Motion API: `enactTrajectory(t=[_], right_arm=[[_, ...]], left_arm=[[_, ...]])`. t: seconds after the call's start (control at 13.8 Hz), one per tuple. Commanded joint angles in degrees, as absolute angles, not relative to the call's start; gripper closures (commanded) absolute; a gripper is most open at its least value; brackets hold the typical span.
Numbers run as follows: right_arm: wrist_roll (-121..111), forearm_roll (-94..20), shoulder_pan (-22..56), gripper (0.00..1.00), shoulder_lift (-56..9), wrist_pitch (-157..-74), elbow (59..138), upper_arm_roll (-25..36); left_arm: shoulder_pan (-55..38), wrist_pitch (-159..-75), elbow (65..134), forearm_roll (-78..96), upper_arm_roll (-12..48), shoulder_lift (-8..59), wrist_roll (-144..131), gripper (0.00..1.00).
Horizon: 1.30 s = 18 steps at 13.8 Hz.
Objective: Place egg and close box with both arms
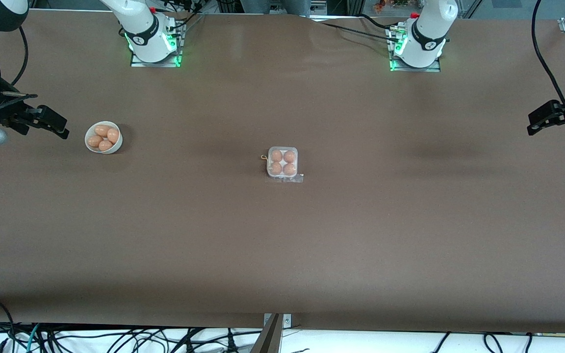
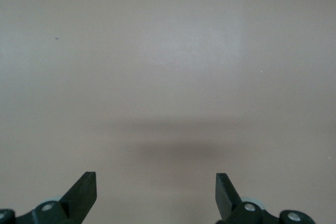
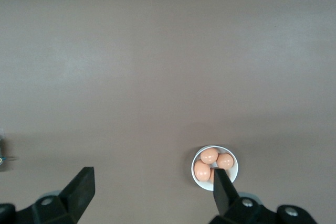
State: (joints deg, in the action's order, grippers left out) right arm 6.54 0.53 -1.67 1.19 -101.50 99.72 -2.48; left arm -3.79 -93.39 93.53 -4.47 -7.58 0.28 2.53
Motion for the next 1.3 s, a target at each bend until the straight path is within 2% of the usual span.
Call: enactTrajectory(t=[0.0, 1.23], right_arm=[[6.06, 0.79, -2.55, 0.00, 1.93, -101.43, 100.11, -3.25], [5.98, 0.79, -2.55, 0.00, 1.93, -101.34, 100.11, -3.25]], left_arm=[[-3.52, -94.66, 95.89, -5.37, -7.21, -1.84, 3.43, 0.00], [-3.52, -93.16, 98.17, -3.69, -6.06, -1.93, 1.93, 0.00]])
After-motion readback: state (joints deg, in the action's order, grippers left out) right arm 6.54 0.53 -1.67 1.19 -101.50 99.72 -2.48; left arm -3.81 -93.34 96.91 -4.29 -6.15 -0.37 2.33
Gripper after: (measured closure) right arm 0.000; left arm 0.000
